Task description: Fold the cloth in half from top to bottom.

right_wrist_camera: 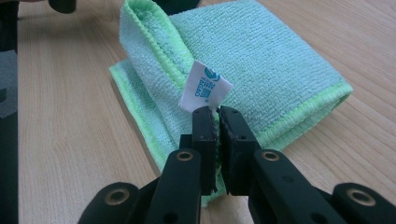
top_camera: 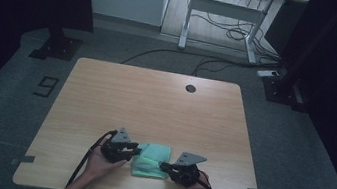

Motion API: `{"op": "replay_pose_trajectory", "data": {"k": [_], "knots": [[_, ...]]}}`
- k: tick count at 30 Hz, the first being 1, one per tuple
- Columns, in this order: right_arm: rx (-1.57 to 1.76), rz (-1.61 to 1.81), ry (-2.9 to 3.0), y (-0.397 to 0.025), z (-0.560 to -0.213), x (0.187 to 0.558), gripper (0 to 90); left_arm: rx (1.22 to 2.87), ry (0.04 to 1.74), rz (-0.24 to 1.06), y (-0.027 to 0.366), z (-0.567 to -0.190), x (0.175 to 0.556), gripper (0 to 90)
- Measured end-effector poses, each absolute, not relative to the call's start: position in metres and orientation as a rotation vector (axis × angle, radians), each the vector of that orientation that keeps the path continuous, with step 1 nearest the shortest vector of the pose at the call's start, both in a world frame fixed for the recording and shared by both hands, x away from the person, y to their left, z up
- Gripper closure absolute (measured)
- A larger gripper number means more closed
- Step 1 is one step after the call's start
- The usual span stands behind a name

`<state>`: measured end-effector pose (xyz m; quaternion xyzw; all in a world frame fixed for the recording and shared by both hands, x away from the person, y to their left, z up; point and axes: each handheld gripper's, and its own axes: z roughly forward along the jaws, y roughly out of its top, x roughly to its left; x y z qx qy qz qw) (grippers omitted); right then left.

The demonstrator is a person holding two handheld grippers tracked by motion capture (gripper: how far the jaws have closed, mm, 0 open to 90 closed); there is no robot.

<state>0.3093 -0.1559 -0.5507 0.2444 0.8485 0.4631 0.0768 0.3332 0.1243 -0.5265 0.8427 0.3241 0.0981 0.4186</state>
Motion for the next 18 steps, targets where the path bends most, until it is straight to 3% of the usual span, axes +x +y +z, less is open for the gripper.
{"op": "replay_pose_trajectory", "data": {"k": [8,18], "knots": [[0.734,1.389,2.545,-0.156,-0.551,0.309,85.0,2.156,0.819,0.269,0.115,-0.533,0.338,65.7],[0.735,1.387,2.547,-0.157,-0.551,0.309,85.1,2.174,0.81,0.292,0.115,-0.543,0.338,84.1]]}}
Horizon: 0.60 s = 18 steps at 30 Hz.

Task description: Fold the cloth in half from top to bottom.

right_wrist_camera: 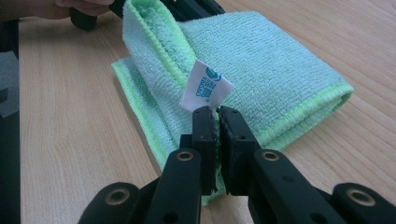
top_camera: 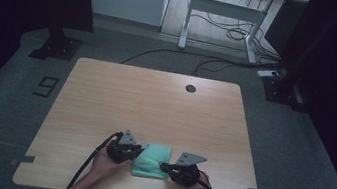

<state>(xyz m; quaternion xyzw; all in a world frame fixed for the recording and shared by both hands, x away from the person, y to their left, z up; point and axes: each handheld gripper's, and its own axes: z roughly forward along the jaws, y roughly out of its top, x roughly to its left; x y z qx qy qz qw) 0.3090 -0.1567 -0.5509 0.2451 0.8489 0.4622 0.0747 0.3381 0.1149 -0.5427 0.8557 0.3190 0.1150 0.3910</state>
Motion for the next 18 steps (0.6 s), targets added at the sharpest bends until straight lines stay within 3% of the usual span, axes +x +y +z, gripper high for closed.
{"op": "replay_pose_trajectory", "data": {"k": [8,18], "knots": [[0.748,1.384,2.55,-0.157,-0.551,0.308,85.1,2.051,0.832,0.106,0.142,-0.535,0.352,86.1],[0.733,1.368,2.545,-0.156,-0.55,0.307,83.9,2.048,0.882,0.017,0.152,-0.538,0.372,83.8]]}}
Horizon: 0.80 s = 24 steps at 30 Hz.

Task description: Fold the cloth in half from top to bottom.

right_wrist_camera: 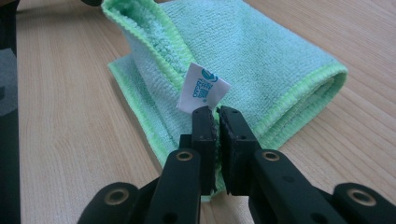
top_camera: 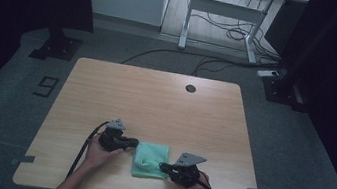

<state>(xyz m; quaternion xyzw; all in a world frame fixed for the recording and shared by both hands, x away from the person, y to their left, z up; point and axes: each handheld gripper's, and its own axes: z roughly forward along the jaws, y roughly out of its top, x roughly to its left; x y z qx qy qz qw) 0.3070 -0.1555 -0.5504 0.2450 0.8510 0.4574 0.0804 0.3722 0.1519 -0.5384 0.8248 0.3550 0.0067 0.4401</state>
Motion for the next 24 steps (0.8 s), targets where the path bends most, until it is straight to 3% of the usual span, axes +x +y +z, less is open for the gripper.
{"op": "replay_pose_trajectory", "data": {"k": [9,12,19,24], "knots": [[0.702,1.362,2.533,-0.155,-0.546,0.303,75.8,2.02,0.913,0.091,0.163,-0.525,0.369,78.9],[0.703,1.361,2.52,-0.154,-0.544,0.302,72.5,2.012,0.873,0.096,0.147,-0.511,0.366,77.2],[0.688,1.368,2.522,-0.148,-0.544,0.3,71.6,2.153,0.87,0.1,0.119,-0.525,0.371,75.9],[0.706,1.395,2.522,-0.151,-0.542,0.298,63.1,2.148,0.884,0.102,0.121,-0.531,0.371,75.7]]}}
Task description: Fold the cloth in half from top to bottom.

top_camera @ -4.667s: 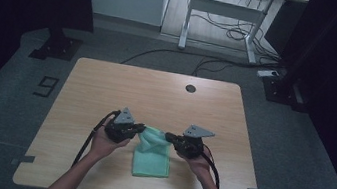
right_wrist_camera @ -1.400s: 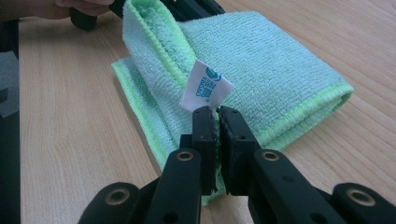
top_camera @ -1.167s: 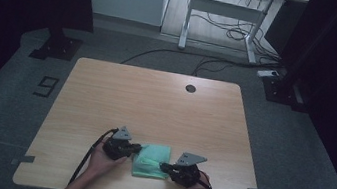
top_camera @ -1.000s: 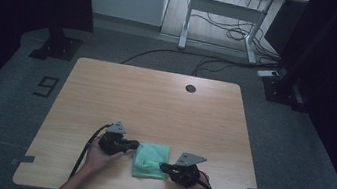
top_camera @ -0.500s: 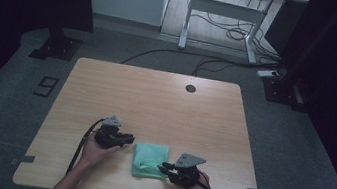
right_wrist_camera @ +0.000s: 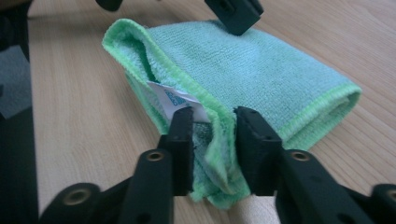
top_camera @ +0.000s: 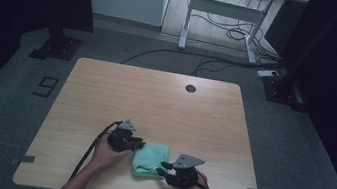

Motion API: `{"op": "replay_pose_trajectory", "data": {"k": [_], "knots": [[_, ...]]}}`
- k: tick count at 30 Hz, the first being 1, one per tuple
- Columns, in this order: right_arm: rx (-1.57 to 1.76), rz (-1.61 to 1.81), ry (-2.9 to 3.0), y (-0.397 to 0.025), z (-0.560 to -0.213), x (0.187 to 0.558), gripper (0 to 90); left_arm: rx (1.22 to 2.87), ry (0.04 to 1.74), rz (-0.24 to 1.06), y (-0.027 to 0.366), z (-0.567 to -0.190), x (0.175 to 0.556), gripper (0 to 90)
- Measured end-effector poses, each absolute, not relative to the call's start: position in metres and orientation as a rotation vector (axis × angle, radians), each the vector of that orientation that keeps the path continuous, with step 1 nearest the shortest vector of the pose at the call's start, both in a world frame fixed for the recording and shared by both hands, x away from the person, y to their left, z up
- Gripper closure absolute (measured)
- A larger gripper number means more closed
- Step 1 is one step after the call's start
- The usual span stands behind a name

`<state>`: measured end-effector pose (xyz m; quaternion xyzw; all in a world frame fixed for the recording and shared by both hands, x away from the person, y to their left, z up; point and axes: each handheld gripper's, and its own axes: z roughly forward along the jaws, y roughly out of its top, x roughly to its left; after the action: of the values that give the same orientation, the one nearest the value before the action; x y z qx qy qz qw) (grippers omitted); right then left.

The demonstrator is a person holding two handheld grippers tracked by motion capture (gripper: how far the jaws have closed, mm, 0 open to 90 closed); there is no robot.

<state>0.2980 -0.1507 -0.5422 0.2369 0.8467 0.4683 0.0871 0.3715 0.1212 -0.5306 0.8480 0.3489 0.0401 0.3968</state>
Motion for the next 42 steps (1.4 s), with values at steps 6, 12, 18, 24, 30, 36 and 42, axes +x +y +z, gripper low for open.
{"op": "replay_pose_trajectory", "data": {"k": [6,12,18,24,30,36,42], "knots": [[0.744,1.498,2.423,-0.162,-0.521,0.299,57.6,2.16,0.895,0.136,0.117,-0.535,0.374,75.8],[0.754,1.445,2.471,-0.139,-0.518,0.32,52.0,2.134,0.913,0.124,0.12,-0.54,0.381,75.2],[0.746,1.45,2.526,-0.118,-0.526,0.327,51.6,2.137,0.894,0.138,0.123,-0.538,0.377,73.3],[0.829,1.53,2.417,-0.133,-0.514,0.33,51.9,2.133,0.882,0.153,0.124,-0.537,0.371,73.5],[0.794,1.452,2.519,-0.115,-0.521,0.334,50.5,2.126,0.892,0.159,0.124,-0.538,0.37,73.5],[0.724,1.347,2.615,-0.102,-0.538,0.316,40.1,2.117,0.904,0.163,0.125,-0.539,0.37,72.8],[0.735,1.309,2.615,-0.104,-0.547,0.312,39.4,2.073,0.876,0.167,0.129,-0.523,0.357,70.7]]}}
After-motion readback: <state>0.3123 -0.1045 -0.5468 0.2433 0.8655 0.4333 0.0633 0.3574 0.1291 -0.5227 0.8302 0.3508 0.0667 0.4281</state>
